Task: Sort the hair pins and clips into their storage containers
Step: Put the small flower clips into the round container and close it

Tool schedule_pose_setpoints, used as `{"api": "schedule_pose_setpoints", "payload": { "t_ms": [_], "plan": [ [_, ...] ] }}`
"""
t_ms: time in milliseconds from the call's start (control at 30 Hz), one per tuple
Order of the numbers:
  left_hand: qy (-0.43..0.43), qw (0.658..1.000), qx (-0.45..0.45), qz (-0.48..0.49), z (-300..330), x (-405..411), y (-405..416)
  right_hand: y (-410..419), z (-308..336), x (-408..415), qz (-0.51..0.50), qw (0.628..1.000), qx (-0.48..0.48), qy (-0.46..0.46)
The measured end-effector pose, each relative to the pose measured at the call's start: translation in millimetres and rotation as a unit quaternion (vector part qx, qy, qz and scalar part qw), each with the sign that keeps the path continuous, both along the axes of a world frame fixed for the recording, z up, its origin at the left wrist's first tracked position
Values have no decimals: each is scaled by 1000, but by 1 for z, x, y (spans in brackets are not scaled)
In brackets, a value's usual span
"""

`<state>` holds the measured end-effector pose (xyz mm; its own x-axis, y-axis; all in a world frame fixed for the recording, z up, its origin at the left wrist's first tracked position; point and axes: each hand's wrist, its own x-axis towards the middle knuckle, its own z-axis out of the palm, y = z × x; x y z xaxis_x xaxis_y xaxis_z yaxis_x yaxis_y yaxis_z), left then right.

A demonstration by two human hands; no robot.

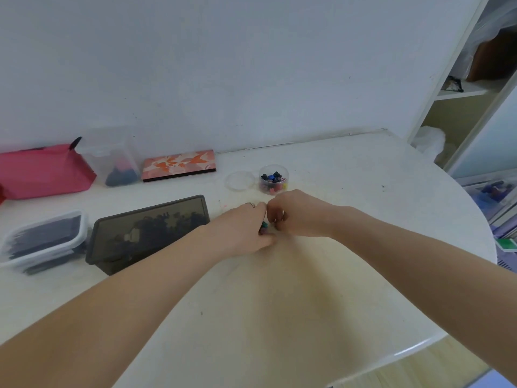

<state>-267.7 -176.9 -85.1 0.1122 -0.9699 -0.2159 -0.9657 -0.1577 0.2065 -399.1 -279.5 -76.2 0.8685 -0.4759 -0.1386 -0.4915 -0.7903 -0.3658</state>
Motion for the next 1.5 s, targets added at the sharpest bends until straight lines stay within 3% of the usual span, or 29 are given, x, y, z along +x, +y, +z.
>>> {"api": "schedule_pose_setpoints", "payload": {
  "t_ms": [167,500,733,867,1000,1233,1367,1500],
  "plan": [
    [-26,999,-10,-20,-5,3,-1,-7,-6,-3,-11,1000,6,-3],
    [1,1000,-1,-22,-2,19,-7,-12,-7,-10,-78,993,75,-39],
    [22,999,-26,-10,8,32,-15,-10,-14,0,-32,999,15,-18],
    [69,993,-100,7,27,39,-30,-26,-2,7,-125,978,93,-139],
    [89,983,-161,29,45,43,-60,-55,22,22,-201,944,83,-249],
    [74,985,-154,19,34,49,-107,-78,19,33,-198,963,44,-175],
    [70,993,-99,9,29,54,-111,-82,10,28,-219,956,31,-195],
    [76,985,-147,40,33,67,-106,-85,-2,29,-248,939,79,-227]
  ]
}}
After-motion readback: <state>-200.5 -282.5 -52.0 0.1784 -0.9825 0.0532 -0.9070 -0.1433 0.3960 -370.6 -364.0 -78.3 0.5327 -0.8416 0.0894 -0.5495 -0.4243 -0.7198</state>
